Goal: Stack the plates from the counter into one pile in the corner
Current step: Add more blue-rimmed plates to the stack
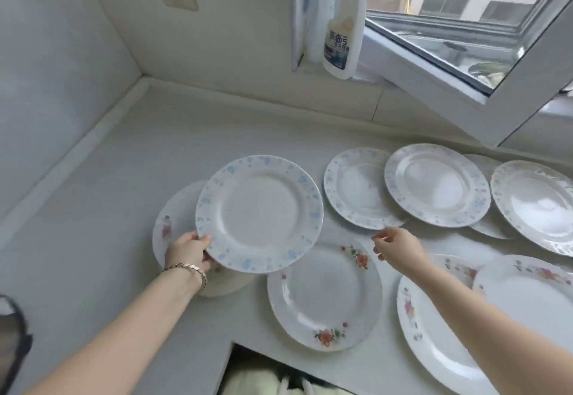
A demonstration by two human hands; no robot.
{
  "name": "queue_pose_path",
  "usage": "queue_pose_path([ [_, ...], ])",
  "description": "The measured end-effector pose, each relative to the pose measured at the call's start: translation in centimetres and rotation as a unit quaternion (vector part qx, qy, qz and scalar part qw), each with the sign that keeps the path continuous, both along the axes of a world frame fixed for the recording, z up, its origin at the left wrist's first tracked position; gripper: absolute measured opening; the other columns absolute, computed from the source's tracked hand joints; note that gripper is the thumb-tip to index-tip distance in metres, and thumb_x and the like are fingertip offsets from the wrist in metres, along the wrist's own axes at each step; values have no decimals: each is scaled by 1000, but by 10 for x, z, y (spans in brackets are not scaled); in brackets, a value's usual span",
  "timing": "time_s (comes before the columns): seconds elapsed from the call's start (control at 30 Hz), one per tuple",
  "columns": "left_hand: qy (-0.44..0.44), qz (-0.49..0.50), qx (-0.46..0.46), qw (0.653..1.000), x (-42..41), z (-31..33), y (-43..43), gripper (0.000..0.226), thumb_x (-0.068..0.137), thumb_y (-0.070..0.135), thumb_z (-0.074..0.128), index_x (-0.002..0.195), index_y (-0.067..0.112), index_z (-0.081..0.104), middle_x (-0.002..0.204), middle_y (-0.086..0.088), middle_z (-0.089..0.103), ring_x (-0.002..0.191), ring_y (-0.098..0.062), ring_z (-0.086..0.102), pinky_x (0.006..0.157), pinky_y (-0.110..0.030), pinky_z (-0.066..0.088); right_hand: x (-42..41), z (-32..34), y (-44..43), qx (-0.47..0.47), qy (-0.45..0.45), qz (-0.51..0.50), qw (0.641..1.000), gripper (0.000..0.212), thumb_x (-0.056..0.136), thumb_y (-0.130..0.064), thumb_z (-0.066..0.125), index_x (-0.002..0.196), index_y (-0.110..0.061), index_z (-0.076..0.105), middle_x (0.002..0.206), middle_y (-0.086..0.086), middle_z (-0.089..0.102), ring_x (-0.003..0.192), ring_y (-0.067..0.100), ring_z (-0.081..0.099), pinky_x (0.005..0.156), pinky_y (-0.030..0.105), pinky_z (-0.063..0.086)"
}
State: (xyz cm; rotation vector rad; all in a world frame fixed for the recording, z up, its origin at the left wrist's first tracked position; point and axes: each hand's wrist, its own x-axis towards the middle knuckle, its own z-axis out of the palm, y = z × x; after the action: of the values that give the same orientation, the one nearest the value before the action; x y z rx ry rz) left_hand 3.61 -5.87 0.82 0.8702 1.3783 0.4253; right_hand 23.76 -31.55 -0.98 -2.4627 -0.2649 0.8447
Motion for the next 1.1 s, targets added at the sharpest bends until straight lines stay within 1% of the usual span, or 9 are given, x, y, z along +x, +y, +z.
queue_pose_path([
  [0.17,-13,89,-24,996,-49,-1,33,21,94,-9,38,84,4,52,63,-11,58,53,-19,59,69,-35,58,-21,-3,53,16,-3,50,999,18,84,-8,48,91,-15,64,75,4,68,61,19,58,48,21,43],
  [0.27,-10,123,-37,992,-68,-6,45,30,94,-10,38,71,6,48,71,-9,50,56,-20,56,51,-29,57,-30,-4,72,9,3,67,998,18,85,-10,50,93,-14,65,75,5,68,62,18,60,52,18,42],
  [0.47,-5,151,-70,986,-81,-21,51,33,93,-10,38,67,8,46,71,-11,49,63,-19,49,88,-45,46,-38,-4,83,-9,11,83,996,14,86,-14,49,90,-17,63,76,2,67,65,17,62,58,20,44],
  [0.63,-5,154,-77,985,-77,-26,47,31,93,-10,38,70,7,49,71,-10,50,64,-20,50,96,-48,41,-36,-2,81,-25,9,86,996,16,87,-15,48,92,-18,63,77,0,67,66,15,63,57,18,43],
  [0.77,8,152,-61,987,-73,-30,47,21,92,-10,39,105,-9,56,79,-14,57,84,-27,56,101,-51,41,-36,-1,76,-31,10,82,996,14,88,-15,47,91,-18,61,76,0,65,61,11,60,44,17,38],
  [0.9,20,160,-41,986,-69,-36,48,33,92,-10,41,123,-9,51,122,-30,56,95,-27,53,99,-50,43,-35,-5,69,-33,15,74,997,14,87,-13,47,90,-17,60,71,-2,63,60,11,59,29,6,33],
  [0.97,22,152,-36,987,-66,-37,47,27,92,-10,42,117,-12,52,109,-24,57,93,-27,54,96,-48,44,-35,-7,66,-39,18,74,996,14,87,-14,47,90,-18,60,71,-3,63,60,9,59,32,8,35],
  [1.03,41,128,-32,990,-66,-37,46,12,91,-8,45,85,-6,55,97,-18,57,84,-26,56,91,-44,46,-35,-9,64,-39,23,73,996,14,88,-15,48,91,-17,61,70,-3,63,60,10,59,41,15,38],
  [1.1,100,77,7,992,-70,-43,49,25,89,0,53,65,4,47,91,-18,60,74,-25,59,70,-33,56,-34,-13,62,-37,25,71,996,14,88,-15,48,92,-15,62,71,-2,64,60,13,60,50,19,40],
])
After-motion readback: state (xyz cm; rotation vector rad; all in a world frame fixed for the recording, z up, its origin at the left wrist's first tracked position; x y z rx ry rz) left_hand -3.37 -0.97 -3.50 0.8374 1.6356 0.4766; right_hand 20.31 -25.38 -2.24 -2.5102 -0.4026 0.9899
